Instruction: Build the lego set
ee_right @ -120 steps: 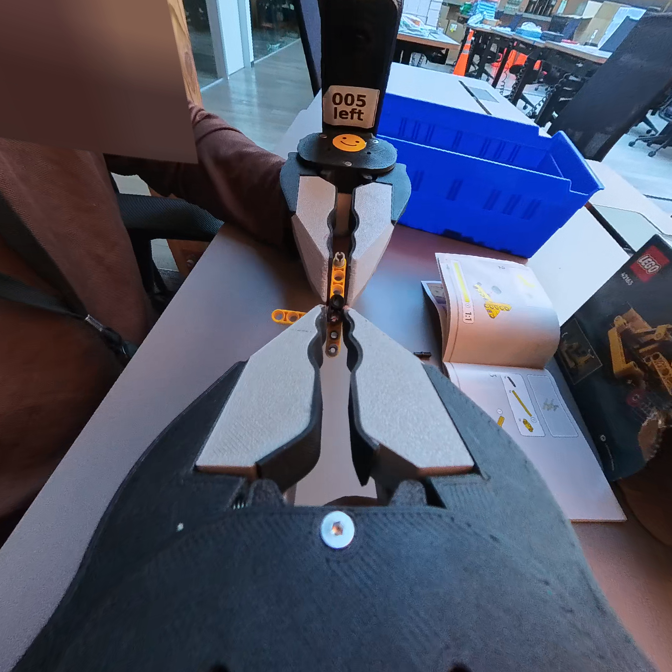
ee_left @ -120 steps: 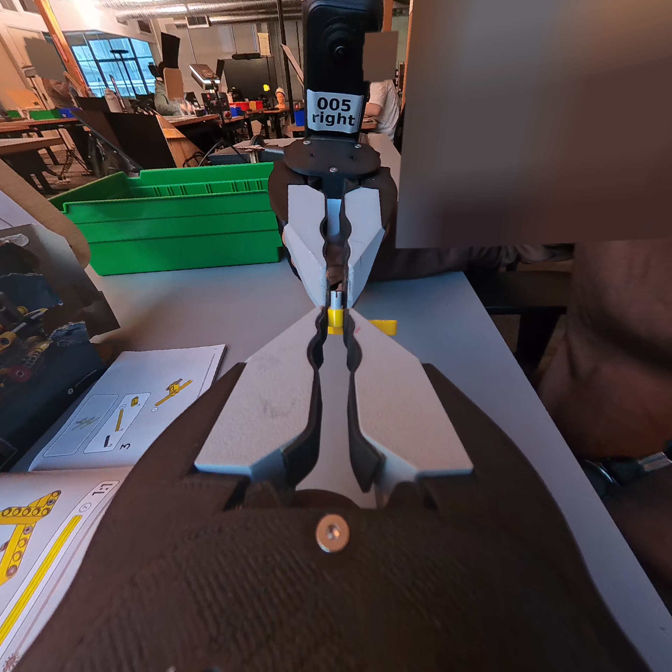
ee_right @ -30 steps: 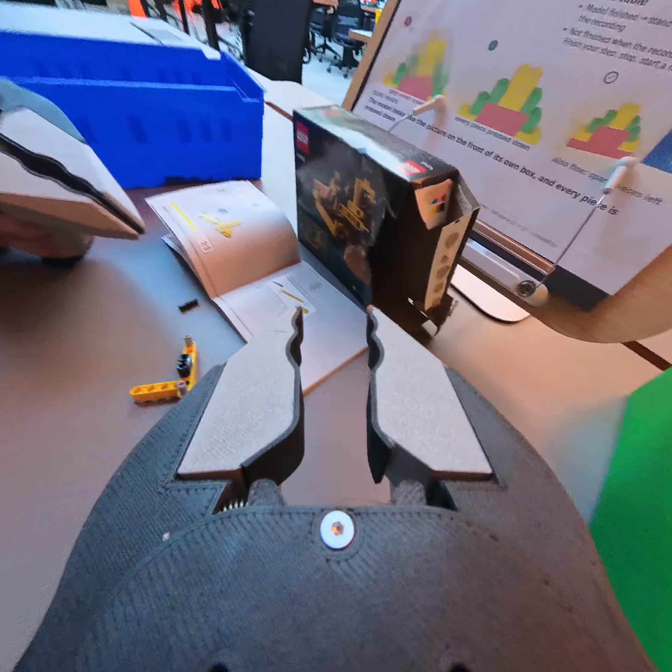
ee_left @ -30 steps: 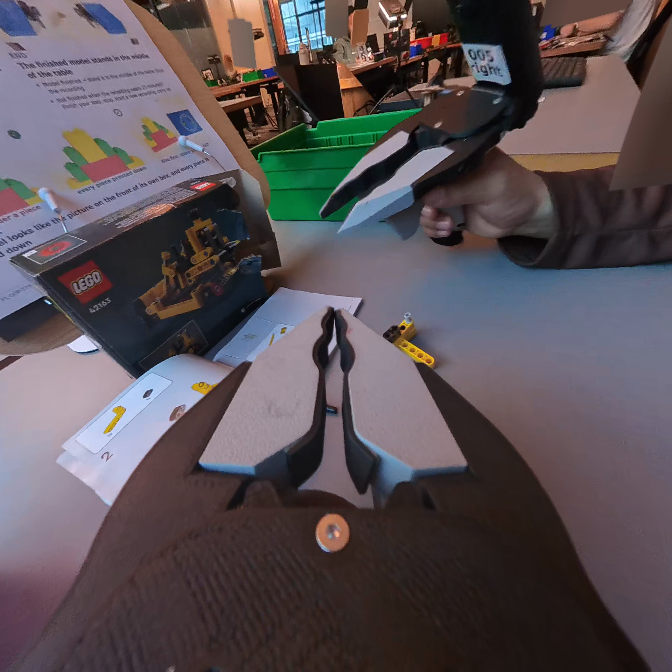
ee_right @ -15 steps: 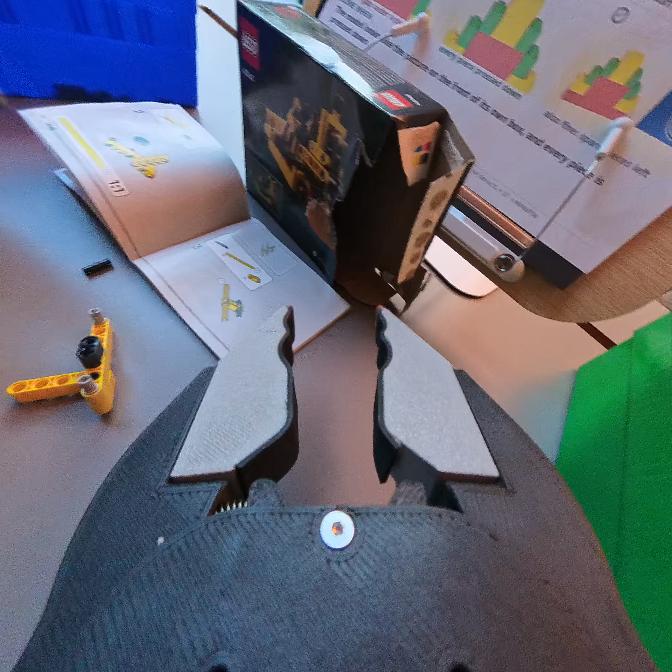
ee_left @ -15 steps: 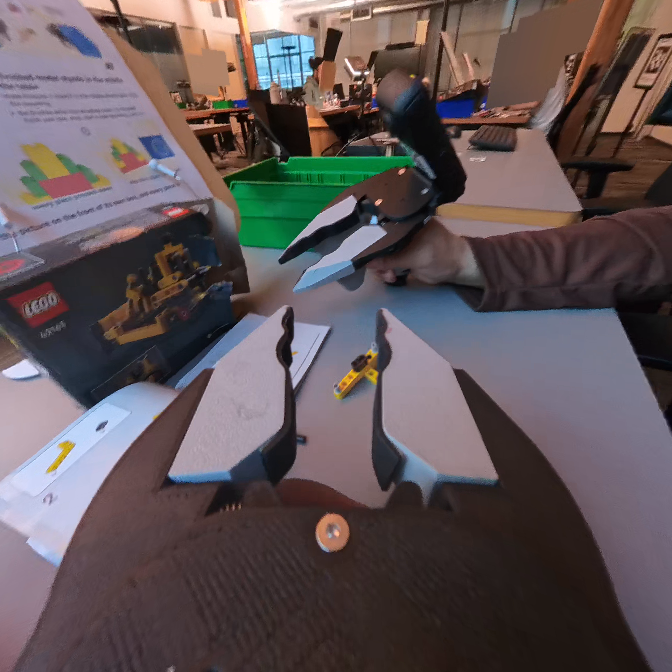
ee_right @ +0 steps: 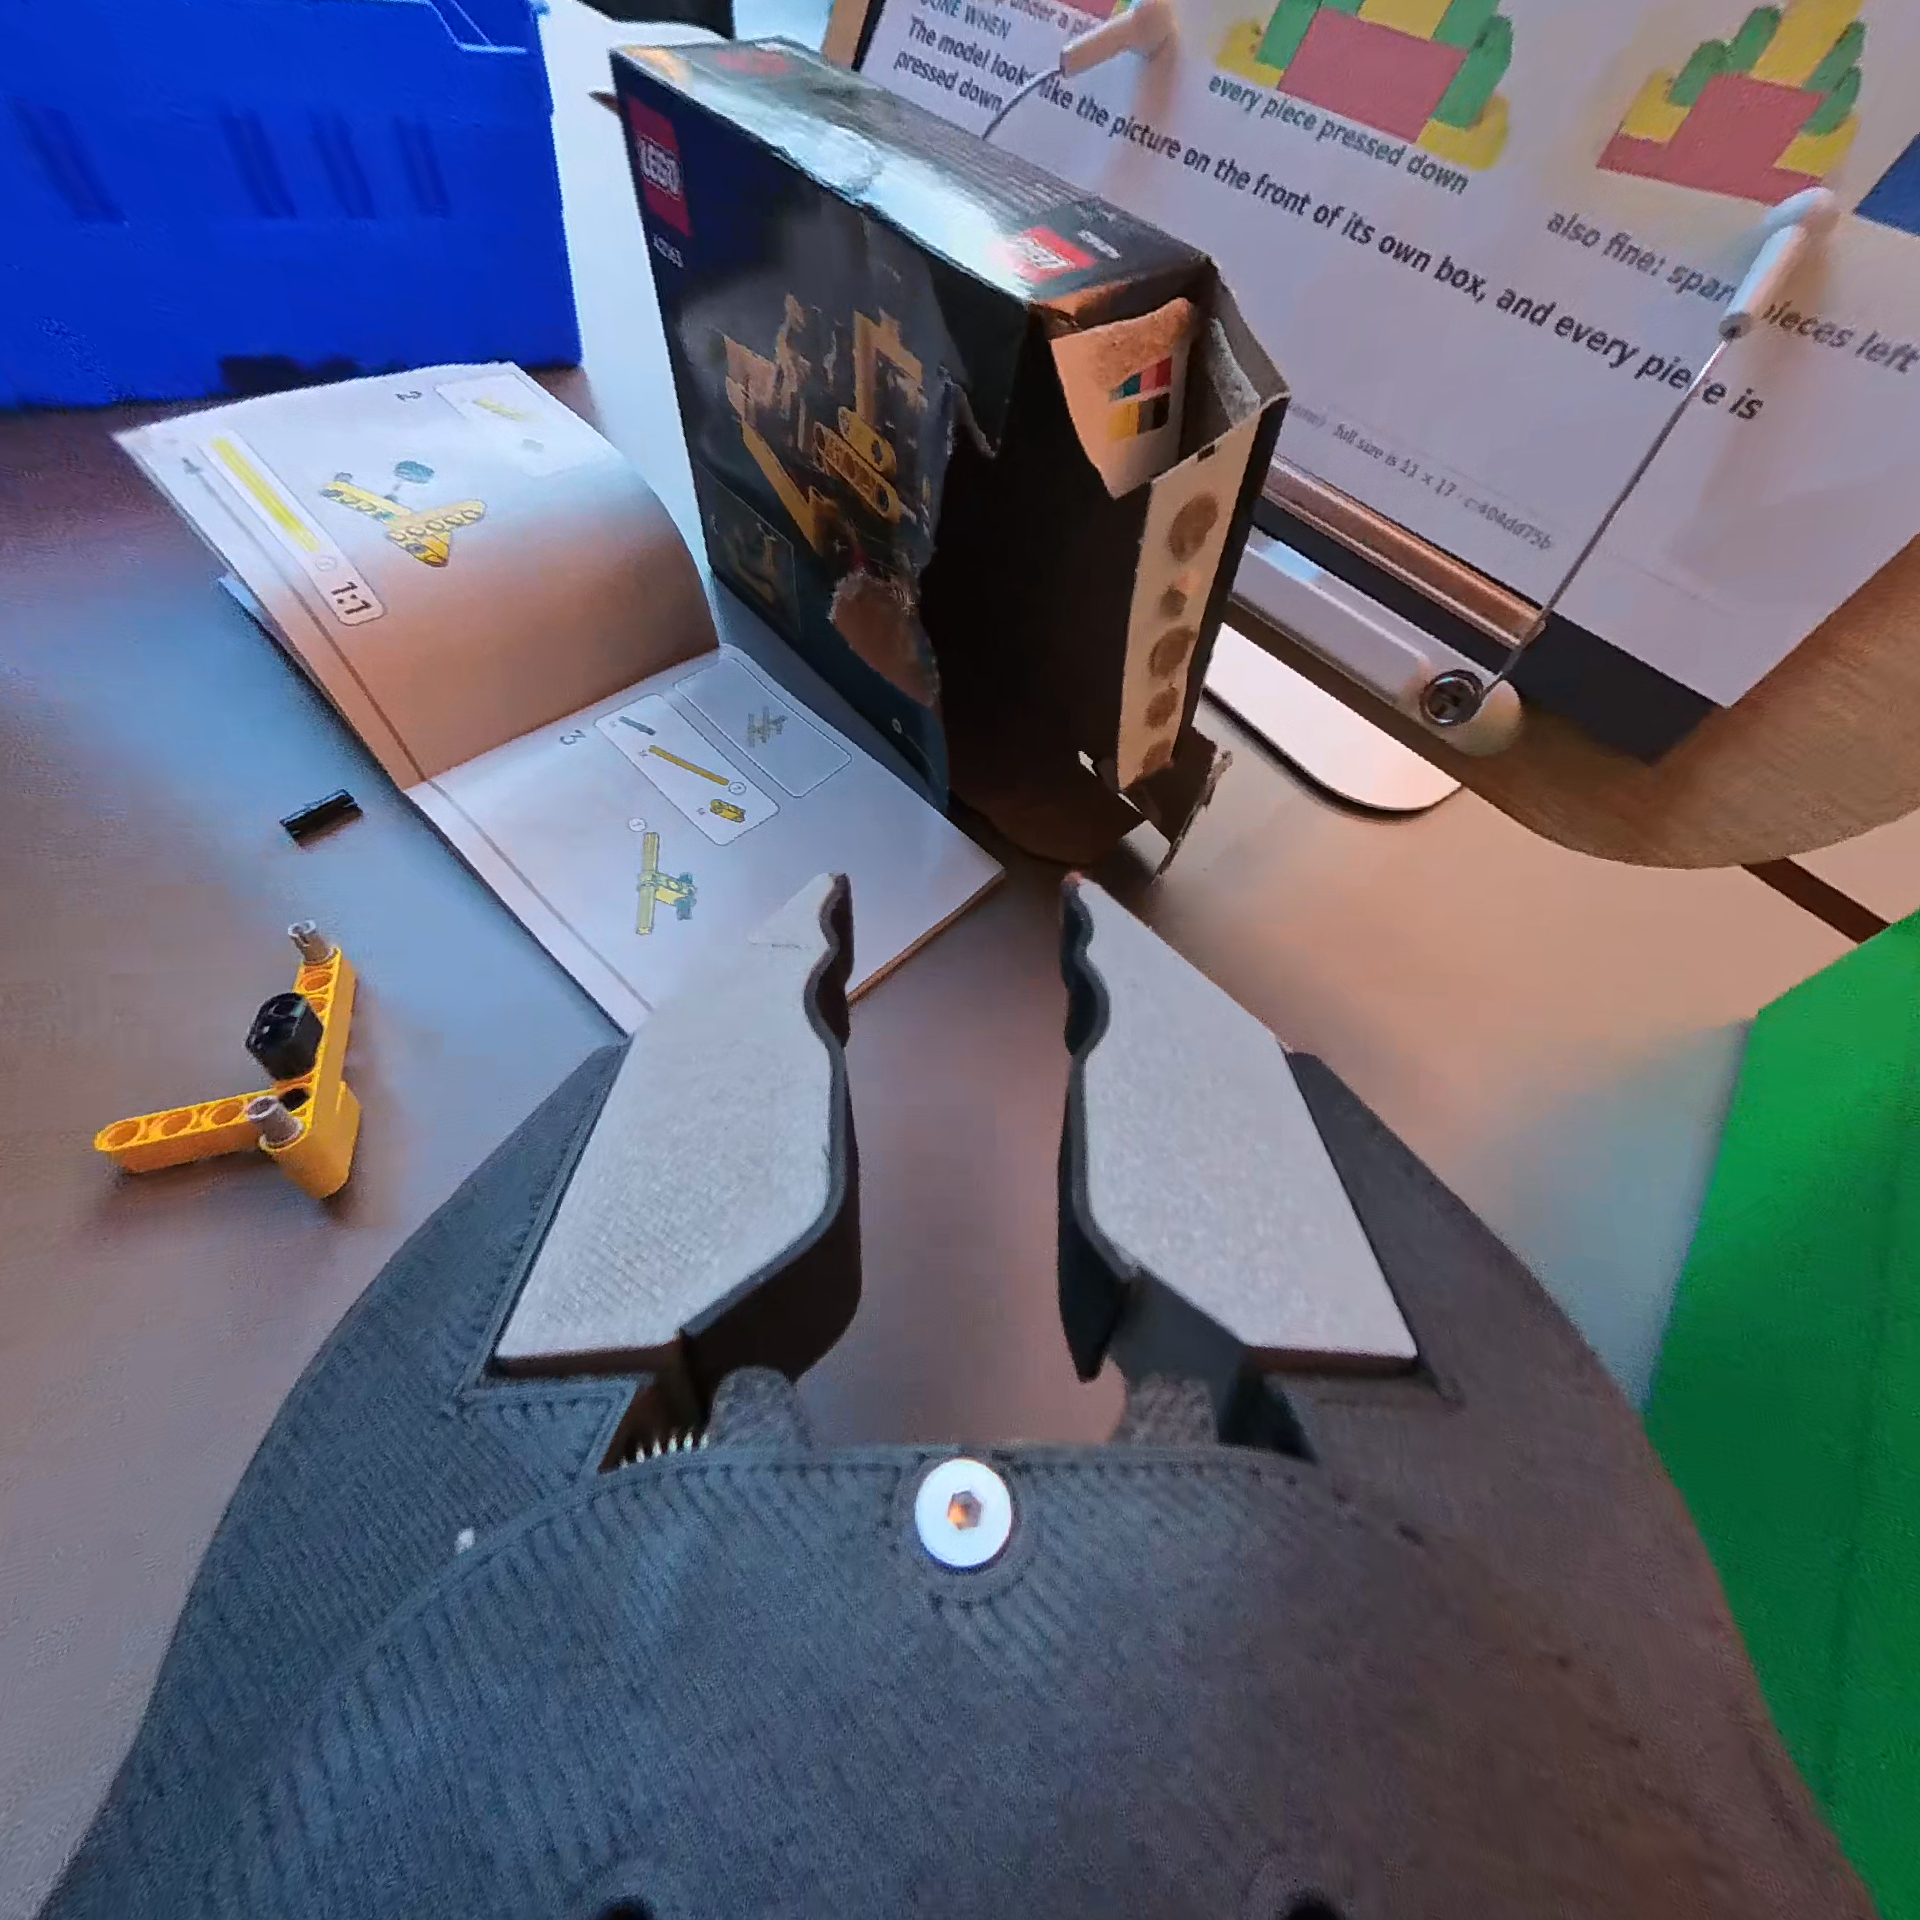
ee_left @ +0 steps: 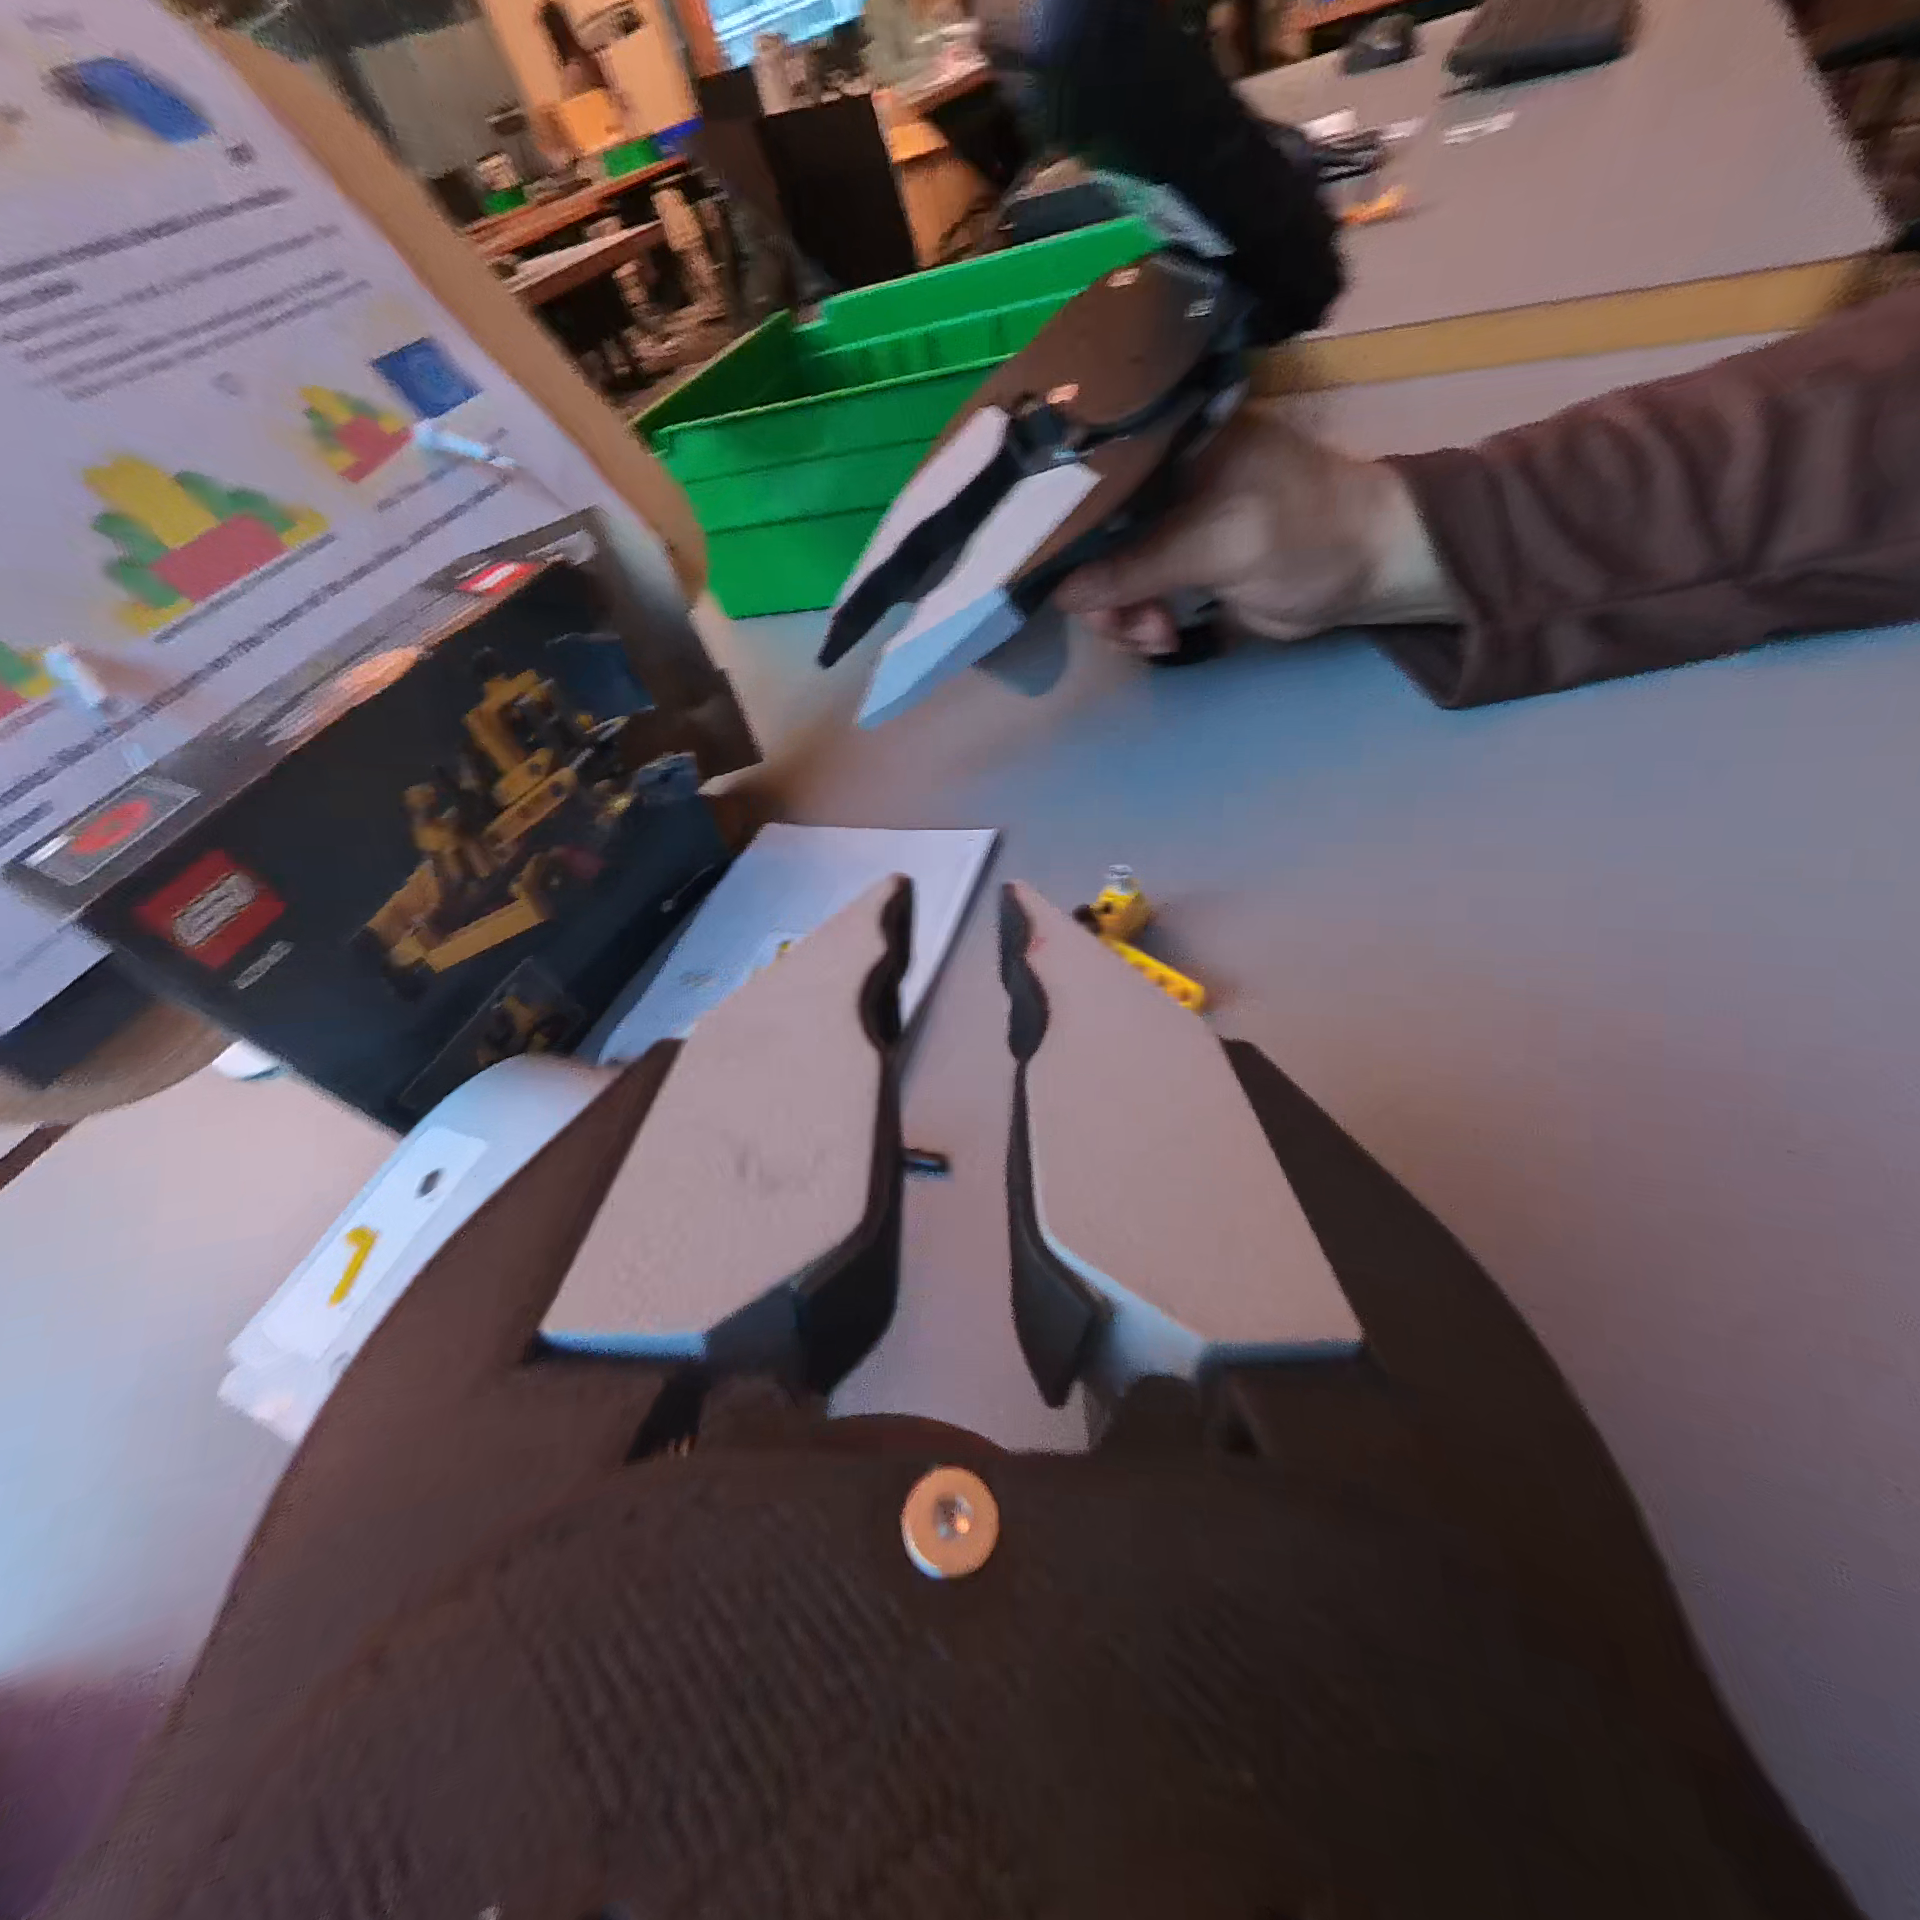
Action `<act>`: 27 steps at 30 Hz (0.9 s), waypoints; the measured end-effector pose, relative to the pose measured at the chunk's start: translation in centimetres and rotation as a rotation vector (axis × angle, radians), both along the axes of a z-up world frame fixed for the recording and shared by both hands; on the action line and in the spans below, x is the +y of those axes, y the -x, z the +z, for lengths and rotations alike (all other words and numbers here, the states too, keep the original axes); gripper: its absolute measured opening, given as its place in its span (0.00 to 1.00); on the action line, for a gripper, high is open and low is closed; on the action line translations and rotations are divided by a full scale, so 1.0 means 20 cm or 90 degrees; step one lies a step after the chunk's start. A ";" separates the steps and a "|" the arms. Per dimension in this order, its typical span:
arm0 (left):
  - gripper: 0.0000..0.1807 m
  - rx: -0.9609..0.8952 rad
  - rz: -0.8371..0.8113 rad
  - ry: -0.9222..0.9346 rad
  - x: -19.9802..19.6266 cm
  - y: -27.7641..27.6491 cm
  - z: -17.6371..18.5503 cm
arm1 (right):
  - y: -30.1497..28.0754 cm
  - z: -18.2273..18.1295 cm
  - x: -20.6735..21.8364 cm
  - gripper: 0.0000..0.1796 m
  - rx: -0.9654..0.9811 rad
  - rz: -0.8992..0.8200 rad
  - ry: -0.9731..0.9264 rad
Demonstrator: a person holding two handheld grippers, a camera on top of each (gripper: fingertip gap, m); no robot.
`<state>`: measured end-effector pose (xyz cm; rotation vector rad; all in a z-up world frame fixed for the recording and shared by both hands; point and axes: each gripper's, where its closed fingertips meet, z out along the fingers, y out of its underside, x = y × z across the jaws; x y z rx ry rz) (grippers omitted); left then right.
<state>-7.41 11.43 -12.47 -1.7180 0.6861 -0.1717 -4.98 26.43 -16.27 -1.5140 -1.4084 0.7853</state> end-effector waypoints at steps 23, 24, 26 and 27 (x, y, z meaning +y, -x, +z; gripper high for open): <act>0.00 0.335 -0.108 -0.147 -0.10 -0.21 -0.18 | 0.01 -0.03 0.01 0.15 -0.020 0.012 0.038; 0.00 0.338 -0.103 -0.148 -0.10 -0.20 -0.18 | 0.01 -0.03 0.00 0.15 -0.022 0.013 0.037; 0.00 0.337 -0.097 -0.153 -0.09 -0.19 -0.18 | 0.01 -0.04 0.00 0.15 -0.025 0.015 0.035; 0.00 0.335 -0.091 -0.159 -0.08 -0.18 -0.17 | 0.01 -0.04 0.00 0.15 -0.027 0.016 0.034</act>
